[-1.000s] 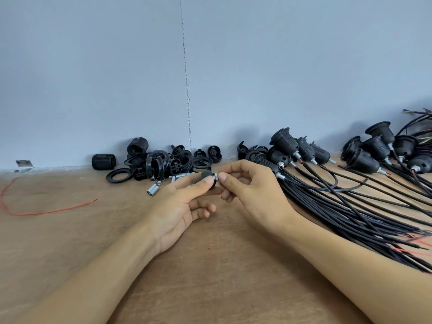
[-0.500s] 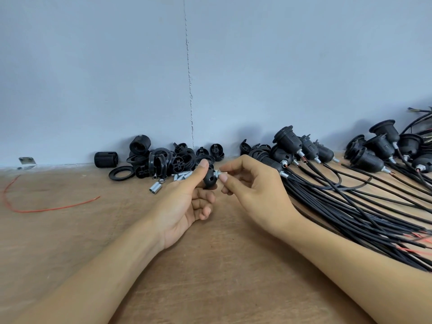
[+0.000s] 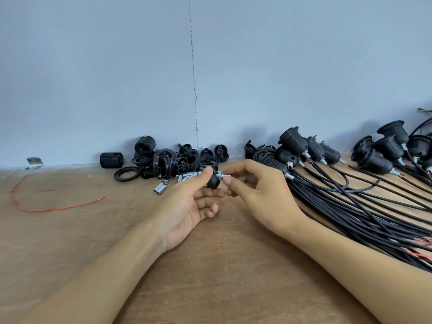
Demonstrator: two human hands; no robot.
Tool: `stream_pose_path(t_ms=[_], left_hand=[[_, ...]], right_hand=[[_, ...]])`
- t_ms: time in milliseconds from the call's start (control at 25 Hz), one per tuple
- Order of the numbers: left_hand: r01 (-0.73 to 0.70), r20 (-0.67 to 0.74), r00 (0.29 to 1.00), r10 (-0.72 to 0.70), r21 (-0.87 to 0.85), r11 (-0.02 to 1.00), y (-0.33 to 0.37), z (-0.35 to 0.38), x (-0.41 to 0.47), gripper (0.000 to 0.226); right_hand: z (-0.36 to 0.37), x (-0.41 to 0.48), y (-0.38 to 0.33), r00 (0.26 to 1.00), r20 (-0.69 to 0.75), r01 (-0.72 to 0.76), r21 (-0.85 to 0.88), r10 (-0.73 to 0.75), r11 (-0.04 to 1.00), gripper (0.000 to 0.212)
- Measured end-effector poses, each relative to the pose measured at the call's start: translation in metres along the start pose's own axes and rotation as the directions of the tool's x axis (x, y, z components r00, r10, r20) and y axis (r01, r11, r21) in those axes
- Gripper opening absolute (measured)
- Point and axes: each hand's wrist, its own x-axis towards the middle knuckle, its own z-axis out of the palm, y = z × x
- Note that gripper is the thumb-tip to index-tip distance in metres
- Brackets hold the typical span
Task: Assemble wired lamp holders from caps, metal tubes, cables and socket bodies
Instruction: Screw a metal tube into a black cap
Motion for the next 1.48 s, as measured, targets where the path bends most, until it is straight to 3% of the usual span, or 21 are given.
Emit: stream_pose_path(t_ms=[200,320,600,640,760,800,920,1040,1160,1280,1400,1480], left_hand=[[-0.042,-0.013,0.999,0.041,-0.039,0.998,-0.0018,-0.0024,0.0001,0.016],[-0.078,0.007,0.997,0.079,-0.033,0.996,-0.0039,-0.0034,-0.0005,0.034],[-0.12,0.041,0.992,0.12,-0.014,0.993,-0.0069,-0.0023,-0.0001,0.052],[-0.121,0.035,0.992,0.121,-0.018,0.993,-0.007,-0.002,-0.0005,0.051],[-0.125,0.011,0.992,0.126,-0.044,0.991,-0.0075,-0.0011,-0.0003,0.045],[-0.122,0.007,0.992,0.123,-0.045,0.991,-0.0074,-0.0011,-0.0003,0.045],[-0.11,0.007,0.994,0.11,-0.039,0.993,-0.0071,-0.002,0.0002,0.048],[-0.106,0.011,0.994,0.107,-0.055,0.993,-0.0069,-0.0022,0.0004,0.044],[-0.098,0.01,0.995,0.099,-0.047,0.994,-0.0069,-0.0028,0.0007,0.045],[-0.097,0.005,0.995,0.097,-0.061,0.993,-0.0074,-0.0034,0.0005,0.043],[-0.089,0.003,0.996,0.089,-0.042,0.995,-0.0074,-0.0024,0.0003,0.048],[-0.083,-0.014,0.996,0.083,-0.05,0.995,-0.0068,-0.0019,0.0009,0.048]], right_hand=[[-0.0006,-0.0005,0.002,1.0,0.011,0.003,-0.039,-0.003,0.999,0.007],[-0.001,0.0013,0.0025,1.0,0.001,-0.028,0.0,0.028,1.0,0.005],[-0.0003,0.0029,0.0019,0.98,0.015,-0.196,-0.065,0.197,0.979,0.061],[-0.0006,0.0024,0.0021,0.981,0.021,-0.193,-0.063,0.194,0.979,0.059],[-0.0006,0.0021,0.0042,0.992,0.046,-0.113,-0.062,0.116,0.992,0.021],[-0.0004,0.0029,0.0055,0.993,0.038,-0.112,-0.082,0.115,0.99,0.021],[-0.0025,0.0057,0.0077,0.979,0.063,-0.194,-0.037,0.196,0.98,0.051],[-0.0056,0.0076,0.009,0.974,0.133,-0.182,-0.039,0.186,0.982,0.031],[-0.0046,0.009,0.0097,0.967,0.118,-0.218,-0.075,0.226,0.973,0.052],[-0.006,0.0079,0.0097,0.976,0.142,-0.162,-0.033,0.165,0.986,0.024],[-0.0052,0.0083,0.0095,0.977,0.087,-0.179,-0.141,0.193,0.974,0.049],[-0.007,0.0089,0.0074,0.977,0.068,-0.198,-0.035,0.2,0.98,0.046]])
